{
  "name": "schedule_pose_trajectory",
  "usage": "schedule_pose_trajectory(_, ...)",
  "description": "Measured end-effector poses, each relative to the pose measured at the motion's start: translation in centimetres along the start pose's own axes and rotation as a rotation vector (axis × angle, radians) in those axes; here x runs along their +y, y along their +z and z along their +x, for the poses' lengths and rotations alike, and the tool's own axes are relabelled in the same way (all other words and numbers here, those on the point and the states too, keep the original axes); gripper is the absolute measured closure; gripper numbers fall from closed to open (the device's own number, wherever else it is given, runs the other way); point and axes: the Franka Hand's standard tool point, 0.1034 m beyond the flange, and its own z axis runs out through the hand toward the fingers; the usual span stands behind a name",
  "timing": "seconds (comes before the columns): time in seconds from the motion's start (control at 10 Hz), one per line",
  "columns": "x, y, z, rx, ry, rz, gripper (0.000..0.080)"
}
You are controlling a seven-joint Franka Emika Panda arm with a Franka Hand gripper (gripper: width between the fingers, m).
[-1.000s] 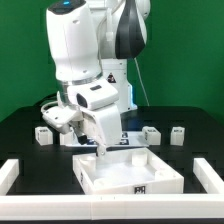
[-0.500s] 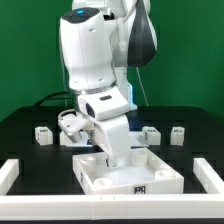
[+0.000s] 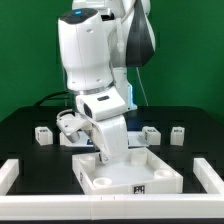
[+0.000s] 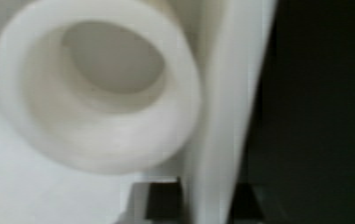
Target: Assemble square table
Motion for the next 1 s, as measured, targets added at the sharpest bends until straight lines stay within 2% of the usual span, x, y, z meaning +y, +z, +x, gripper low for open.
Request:
schedule_pose_trajectory(0.7,0.2,-0.1,0.0,-0.001,0.013,-0.004,0.0742)
schedule_pose_trajectory(0.8,1.1,-0.2,1.1,0.003,0.138,-0.002,0.0742)
schedule_pose_trajectory(0.9,2.9,-0.3,2.7,0.014,0.234,0.010,0.0742)
schedule_pose_trajectory(1.0,4.1,0.0,4.3,0.031,0.305,0.042,0.0738)
